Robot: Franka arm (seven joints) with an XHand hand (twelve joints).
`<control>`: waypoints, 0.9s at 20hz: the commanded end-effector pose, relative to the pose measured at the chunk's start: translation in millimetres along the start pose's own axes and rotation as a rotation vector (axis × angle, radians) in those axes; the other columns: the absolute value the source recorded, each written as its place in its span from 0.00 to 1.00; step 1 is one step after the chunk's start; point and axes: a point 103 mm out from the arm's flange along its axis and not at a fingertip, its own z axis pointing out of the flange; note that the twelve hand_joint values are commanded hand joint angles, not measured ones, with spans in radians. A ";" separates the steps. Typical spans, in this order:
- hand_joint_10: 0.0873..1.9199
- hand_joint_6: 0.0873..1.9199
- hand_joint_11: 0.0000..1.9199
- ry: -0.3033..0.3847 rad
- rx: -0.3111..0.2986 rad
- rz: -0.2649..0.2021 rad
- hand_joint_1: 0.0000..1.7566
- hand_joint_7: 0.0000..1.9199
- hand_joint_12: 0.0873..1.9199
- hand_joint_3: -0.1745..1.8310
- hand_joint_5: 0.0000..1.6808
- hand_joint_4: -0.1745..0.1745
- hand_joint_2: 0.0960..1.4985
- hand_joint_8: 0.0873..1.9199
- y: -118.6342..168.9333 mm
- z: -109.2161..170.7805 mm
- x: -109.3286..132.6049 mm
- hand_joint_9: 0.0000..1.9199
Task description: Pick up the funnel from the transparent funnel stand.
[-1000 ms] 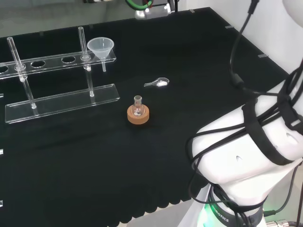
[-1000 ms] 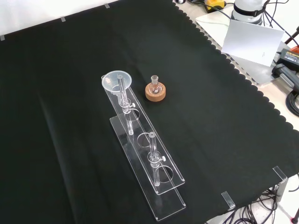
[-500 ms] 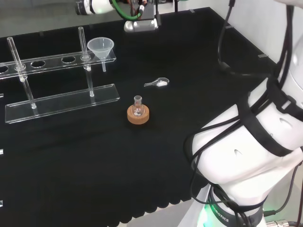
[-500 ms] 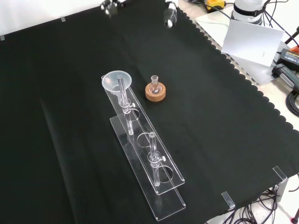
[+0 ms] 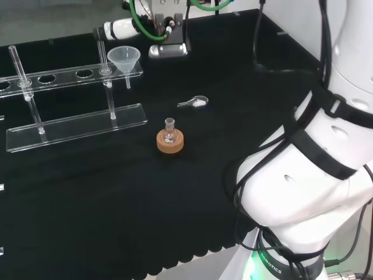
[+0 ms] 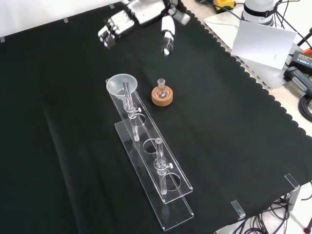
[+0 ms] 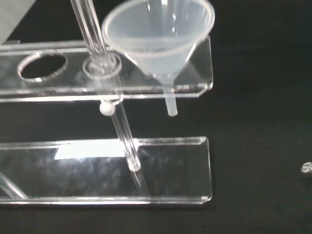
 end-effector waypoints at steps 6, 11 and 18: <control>0.00 0.00 0.00 0.048 -0.001 -0.007 0.11 0.00 0.31 0.12 0.00 0.66 0.35 0.00 57.7 48.8 -5.0 0.00; 0.00 0.00 0.00 0.033 0.007 -0.025 0.13 0.00 0.36 0.11 0.00 0.64 0.36 0.00 77.9 57.0 0.6 0.00; 0.00 0.00 0.00 0.016 0.046 -0.045 0.14 0.00 0.37 0.11 0.00 0.63 0.36 0.00 96.4 68.9 7.6 0.00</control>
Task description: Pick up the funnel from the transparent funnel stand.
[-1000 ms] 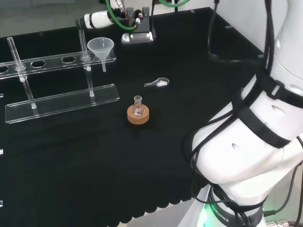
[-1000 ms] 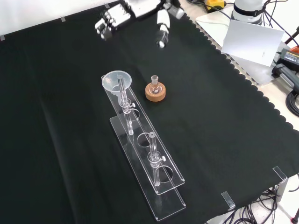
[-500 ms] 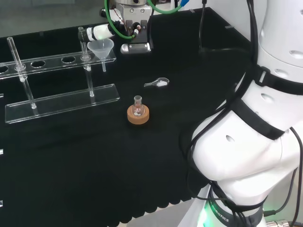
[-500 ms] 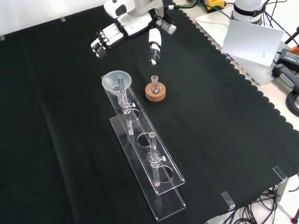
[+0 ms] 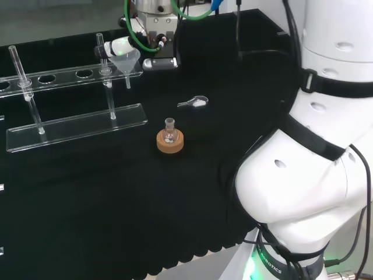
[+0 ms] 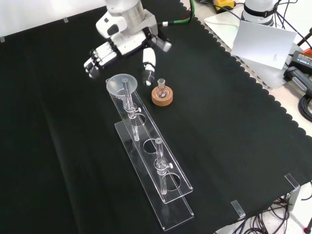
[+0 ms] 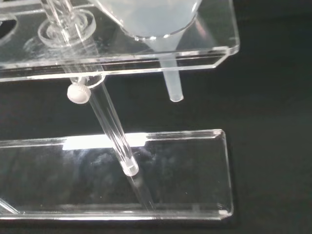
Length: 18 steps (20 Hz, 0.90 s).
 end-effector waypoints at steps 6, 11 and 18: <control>0.00 0.00 0.00 -0.037 0.017 -0.037 0.16 0.00 0.38 0.10 0.00 0.60 0.36 0.00 31.4 21.7 4.2 0.00; 0.00 0.00 0.00 -0.058 0.023 -0.045 0.18 0.00 0.44 0.10 0.00 0.55 0.38 0.00 26.5 23.9 1.6 0.01; 0.18 0.00 0.00 -0.090 0.065 -0.039 0.21 0.05 0.55 0.09 0.00 0.51 0.41 0.02 31.6 22.7 0.6 0.01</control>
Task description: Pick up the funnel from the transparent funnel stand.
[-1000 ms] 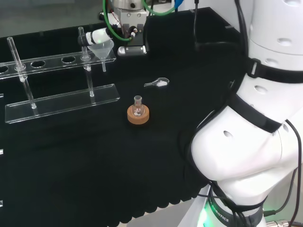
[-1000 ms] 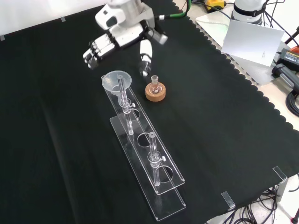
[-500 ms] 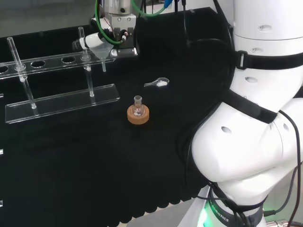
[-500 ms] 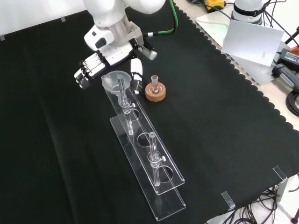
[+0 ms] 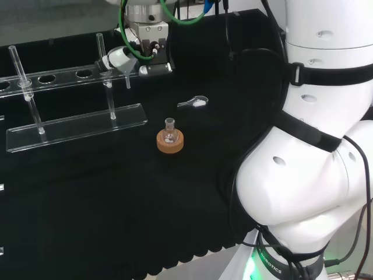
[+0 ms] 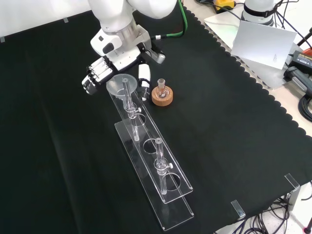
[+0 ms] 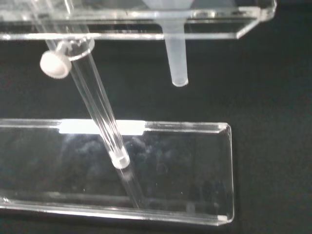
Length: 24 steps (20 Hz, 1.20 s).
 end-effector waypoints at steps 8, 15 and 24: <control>0.36 0.00 0.00 -0.027 0.016 0.019 0.24 0.15 0.69 0.09 0.08 0.55 0.43 0.18 5.6 -6.1 -4.6 0.09; 0.35 0.00 0.00 -0.037 0.016 0.027 0.25 0.17 0.73 0.10 0.14 0.55 0.44 0.21 4.5 -5.4 -9.6 0.14; 0.31 0.00 0.00 -0.036 0.017 0.035 0.26 0.25 0.76 0.10 0.21 0.57 0.46 0.23 3.4 -5.6 -14.2 0.22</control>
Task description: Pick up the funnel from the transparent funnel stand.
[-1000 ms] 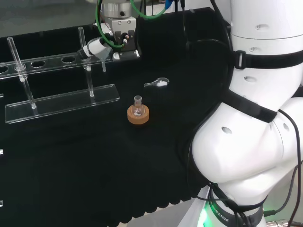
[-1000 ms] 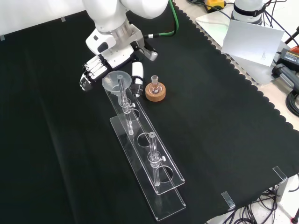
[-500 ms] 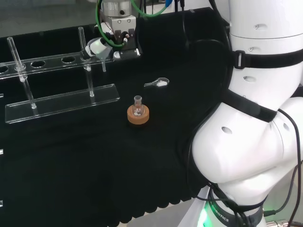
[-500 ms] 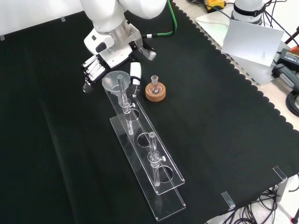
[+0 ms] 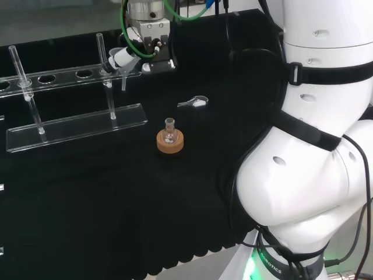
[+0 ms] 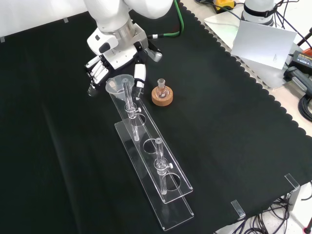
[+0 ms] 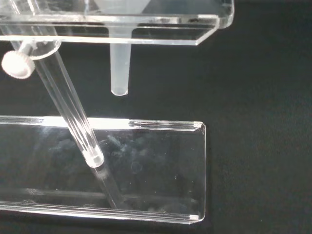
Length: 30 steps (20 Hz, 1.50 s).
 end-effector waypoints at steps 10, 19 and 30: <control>0.21 0.00 0.02 0.001 -0.069 0.002 0.30 0.43 0.79 0.11 0.35 0.54 0.47 0.26 -3.0 -3.9 -7.4 0.40; 0.18 0.00 0.07 -0.017 -0.168 -0.007 0.34 0.49 0.77 0.12 0.42 0.56 0.48 0.28 -4.9 -19.0 -5.9 0.48; 0.16 0.01 0.08 -0.069 -0.278 -0.030 0.35 0.50 0.76 0.13 0.43 0.57 0.48 0.27 -21.2 -73.5 -3.0 0.49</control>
